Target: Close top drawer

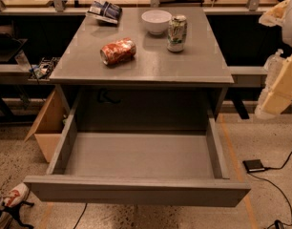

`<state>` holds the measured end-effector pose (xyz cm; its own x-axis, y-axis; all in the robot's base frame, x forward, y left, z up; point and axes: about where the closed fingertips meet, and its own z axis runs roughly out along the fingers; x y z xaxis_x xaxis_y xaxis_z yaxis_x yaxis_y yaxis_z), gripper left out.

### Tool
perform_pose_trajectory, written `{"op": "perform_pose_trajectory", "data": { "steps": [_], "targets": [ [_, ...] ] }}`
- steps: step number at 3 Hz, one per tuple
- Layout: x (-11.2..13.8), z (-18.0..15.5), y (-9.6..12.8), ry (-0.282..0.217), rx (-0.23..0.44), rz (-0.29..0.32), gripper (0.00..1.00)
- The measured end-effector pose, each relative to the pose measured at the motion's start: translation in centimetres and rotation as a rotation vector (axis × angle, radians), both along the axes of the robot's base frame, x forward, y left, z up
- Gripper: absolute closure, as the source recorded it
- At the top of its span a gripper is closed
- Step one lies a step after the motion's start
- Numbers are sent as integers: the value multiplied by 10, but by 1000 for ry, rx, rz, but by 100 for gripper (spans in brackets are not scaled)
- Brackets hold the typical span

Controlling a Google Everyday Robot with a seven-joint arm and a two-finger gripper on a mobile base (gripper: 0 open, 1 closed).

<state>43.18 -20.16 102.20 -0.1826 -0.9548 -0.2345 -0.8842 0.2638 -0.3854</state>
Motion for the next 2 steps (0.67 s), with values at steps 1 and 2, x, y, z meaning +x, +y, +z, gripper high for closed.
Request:
{"op": "perform_pose_trajectory", "data": {
  "steps": [1, 2],
  "targets": [
    [0, 0, 0, 0, 0, 0, 0],
    [-3, -38, 0, 94, -4, -34, 0]
  ]
}}
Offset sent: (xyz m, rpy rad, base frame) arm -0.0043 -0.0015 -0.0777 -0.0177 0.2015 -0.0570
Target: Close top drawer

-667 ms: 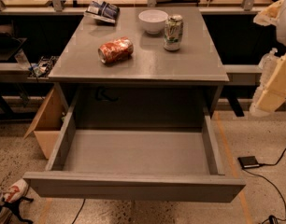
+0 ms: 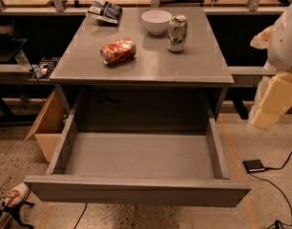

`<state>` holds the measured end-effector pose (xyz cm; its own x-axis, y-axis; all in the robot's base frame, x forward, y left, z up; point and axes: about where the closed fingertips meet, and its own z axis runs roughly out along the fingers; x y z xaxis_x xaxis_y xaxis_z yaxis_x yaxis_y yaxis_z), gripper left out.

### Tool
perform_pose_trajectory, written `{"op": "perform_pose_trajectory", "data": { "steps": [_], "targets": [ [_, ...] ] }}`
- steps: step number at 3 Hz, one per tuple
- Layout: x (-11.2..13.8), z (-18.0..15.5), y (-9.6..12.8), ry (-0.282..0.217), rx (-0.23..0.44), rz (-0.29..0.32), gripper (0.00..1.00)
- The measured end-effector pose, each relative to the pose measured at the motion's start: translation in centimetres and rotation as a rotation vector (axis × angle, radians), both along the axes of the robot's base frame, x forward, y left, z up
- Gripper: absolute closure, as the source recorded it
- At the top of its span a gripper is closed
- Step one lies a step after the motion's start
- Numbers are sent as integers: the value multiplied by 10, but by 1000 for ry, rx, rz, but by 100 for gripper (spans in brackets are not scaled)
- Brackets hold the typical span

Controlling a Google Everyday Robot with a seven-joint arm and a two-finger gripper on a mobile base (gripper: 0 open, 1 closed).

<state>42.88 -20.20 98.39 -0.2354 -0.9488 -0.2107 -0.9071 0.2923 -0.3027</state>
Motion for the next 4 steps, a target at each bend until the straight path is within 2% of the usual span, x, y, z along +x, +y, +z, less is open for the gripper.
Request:
{"op": "perform_pose_trajectory", "data": {
  "steps": [1, 2, 3, 4],
  "targets": [
    [-4, -38, -6, 84, 12, -48, 0],
    [-9, -76, -16, 154, 19, -121, 0],
    [-23, -106, -26, 201, 14, -207, 18],
    [-41, -125, -26, 239, 3, -265, 41]
  ]
}}
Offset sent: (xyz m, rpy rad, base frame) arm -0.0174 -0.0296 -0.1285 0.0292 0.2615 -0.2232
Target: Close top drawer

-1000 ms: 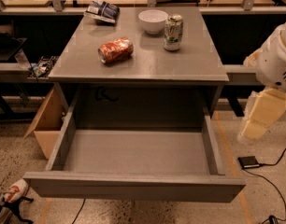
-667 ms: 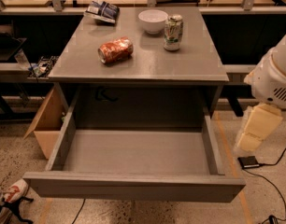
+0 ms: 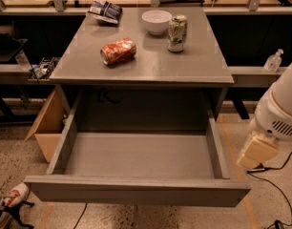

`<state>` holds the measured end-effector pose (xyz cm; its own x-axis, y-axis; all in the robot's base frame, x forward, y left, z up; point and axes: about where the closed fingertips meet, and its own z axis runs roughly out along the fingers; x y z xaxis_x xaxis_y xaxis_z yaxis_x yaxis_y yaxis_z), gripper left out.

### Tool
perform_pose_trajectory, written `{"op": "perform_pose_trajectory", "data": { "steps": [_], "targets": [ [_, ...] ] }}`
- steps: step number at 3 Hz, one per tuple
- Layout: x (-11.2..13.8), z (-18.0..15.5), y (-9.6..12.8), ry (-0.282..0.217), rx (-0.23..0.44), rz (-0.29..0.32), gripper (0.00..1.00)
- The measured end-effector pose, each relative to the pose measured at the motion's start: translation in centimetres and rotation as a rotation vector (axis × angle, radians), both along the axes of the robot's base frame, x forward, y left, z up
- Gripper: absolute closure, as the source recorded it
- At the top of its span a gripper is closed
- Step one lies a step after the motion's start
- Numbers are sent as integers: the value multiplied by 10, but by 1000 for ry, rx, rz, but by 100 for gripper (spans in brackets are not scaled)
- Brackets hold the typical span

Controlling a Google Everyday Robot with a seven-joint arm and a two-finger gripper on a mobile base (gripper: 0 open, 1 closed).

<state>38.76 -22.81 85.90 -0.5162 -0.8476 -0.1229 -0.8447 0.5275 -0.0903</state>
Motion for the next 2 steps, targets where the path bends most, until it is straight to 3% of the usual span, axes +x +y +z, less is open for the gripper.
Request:
{"op": "perform_pose_trajectory", "data": {
  "steps": [2],
  "targets": [
    [-2, -1, 0, 0, -2, -3, 87]
  ]
}}
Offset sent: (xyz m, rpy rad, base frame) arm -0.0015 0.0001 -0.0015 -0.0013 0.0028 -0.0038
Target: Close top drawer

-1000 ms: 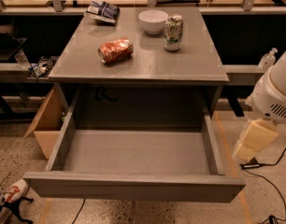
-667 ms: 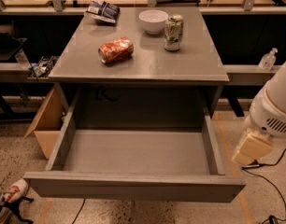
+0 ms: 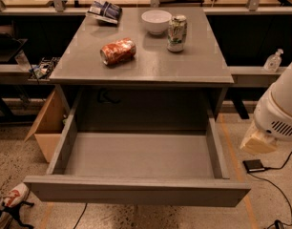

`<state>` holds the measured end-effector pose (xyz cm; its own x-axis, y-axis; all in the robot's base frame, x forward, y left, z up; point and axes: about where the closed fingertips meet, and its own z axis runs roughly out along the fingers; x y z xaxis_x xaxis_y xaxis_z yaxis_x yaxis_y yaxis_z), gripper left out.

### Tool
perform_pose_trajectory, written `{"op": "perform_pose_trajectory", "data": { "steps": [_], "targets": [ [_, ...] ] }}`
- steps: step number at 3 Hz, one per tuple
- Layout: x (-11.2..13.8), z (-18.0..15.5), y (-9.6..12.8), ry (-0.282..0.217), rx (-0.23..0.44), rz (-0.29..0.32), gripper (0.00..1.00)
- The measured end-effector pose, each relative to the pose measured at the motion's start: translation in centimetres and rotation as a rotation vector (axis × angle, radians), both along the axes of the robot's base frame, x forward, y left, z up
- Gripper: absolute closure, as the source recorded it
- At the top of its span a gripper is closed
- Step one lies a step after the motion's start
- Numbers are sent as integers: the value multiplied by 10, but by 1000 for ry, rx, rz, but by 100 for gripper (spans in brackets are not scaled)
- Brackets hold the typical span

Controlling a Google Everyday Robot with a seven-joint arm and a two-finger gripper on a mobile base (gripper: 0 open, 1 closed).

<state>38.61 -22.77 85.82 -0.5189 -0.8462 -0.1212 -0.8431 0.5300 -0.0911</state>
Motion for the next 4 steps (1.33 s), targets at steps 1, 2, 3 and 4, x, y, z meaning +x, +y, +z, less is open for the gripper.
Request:
{"op": "perform_pose_trajectory", "data": {
  "steps": [1, 2, 3, 4],
  "targets": [
    [1, -24, 4, 43, -9, -17, 100],
    [1, -65, 12, 107, -31, -58, 100],
    [-4, -102, 21, 180, -73, -132, 100],
    [-18, -117, 25, 221, -71, -185, 100]
  ]
}}
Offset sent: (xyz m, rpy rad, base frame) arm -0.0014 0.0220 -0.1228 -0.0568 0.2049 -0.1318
